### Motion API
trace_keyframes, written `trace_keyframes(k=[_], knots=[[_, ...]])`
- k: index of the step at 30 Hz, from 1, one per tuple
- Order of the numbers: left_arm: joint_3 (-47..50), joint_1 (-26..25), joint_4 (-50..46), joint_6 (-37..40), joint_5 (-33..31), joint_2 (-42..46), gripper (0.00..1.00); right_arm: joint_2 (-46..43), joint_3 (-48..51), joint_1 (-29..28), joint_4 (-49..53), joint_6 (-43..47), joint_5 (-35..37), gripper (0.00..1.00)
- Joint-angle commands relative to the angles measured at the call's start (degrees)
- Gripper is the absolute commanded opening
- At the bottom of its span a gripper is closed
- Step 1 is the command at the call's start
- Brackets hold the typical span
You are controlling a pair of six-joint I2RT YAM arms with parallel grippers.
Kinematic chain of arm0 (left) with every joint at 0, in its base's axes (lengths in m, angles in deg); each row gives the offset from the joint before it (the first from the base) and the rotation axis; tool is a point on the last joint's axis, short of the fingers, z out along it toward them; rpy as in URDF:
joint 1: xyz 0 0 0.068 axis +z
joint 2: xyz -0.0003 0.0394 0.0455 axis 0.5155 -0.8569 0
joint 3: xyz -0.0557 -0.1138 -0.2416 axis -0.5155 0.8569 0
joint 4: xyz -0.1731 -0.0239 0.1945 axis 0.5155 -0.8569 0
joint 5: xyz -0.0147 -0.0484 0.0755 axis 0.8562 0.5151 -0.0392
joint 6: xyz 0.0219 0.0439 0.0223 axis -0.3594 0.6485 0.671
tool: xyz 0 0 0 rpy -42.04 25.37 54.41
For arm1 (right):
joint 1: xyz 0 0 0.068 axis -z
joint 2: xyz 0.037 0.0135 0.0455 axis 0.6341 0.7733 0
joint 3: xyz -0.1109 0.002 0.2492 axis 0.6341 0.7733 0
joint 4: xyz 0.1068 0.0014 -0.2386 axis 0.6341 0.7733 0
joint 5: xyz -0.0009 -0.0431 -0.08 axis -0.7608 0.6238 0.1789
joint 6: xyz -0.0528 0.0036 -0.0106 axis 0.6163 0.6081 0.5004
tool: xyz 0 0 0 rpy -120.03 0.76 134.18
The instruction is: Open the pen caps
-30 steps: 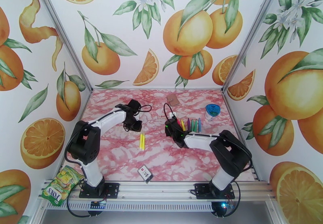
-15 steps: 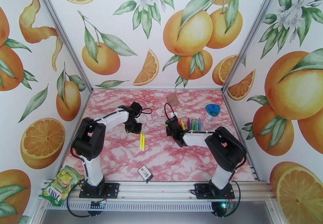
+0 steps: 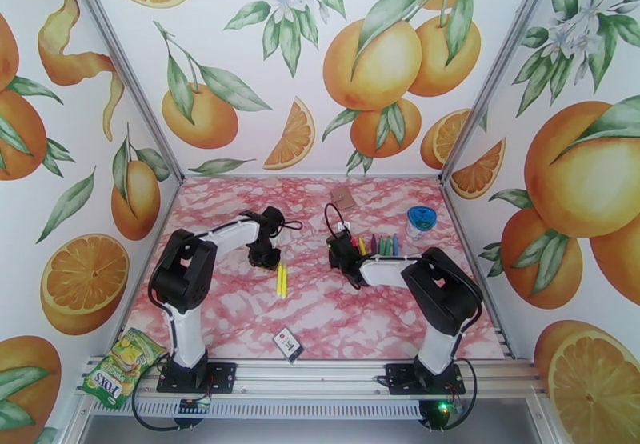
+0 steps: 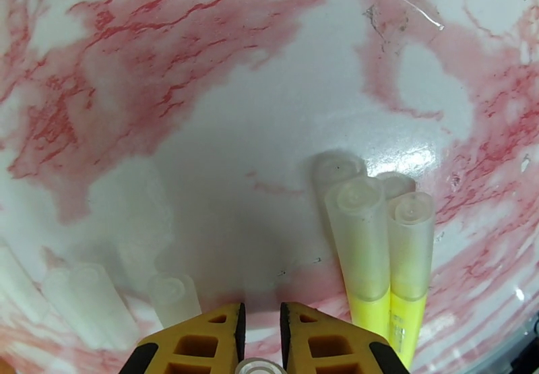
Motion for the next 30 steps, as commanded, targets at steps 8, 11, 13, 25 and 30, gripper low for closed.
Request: trace_keyframes(k=[8,11,13,25,30], knots=[[-1.86,-0.63,-1.14,0.55,-1.36,-0.65,0.26,1.77,-1.92,0.52,2.37,-0.80,1.95,0.26],[-1.95,-0.71,-1.25,0.50,-1.45,-0.45,0.26,1.44,-2.03,0.46,2.73,-0.68,1.90,0.30],[-2.00,-0.71,-1.26,0.43,-1.53,-0.15,0.26,0.97,-2.03,0.50,2.98,-0.47,1.74,0.31],[-3.44,-0.72,-1.02,0.74,-0.49,4.58,0.29,-5.29,-1.16,0.33,3.52,2.08,-3.17,0.39],[-3.87,-0.12,-0.35,0.91,-0.65,6.29,0.29,-7.88,-1.44,-0.89,4.71,3.18,-4.86,0.40]])
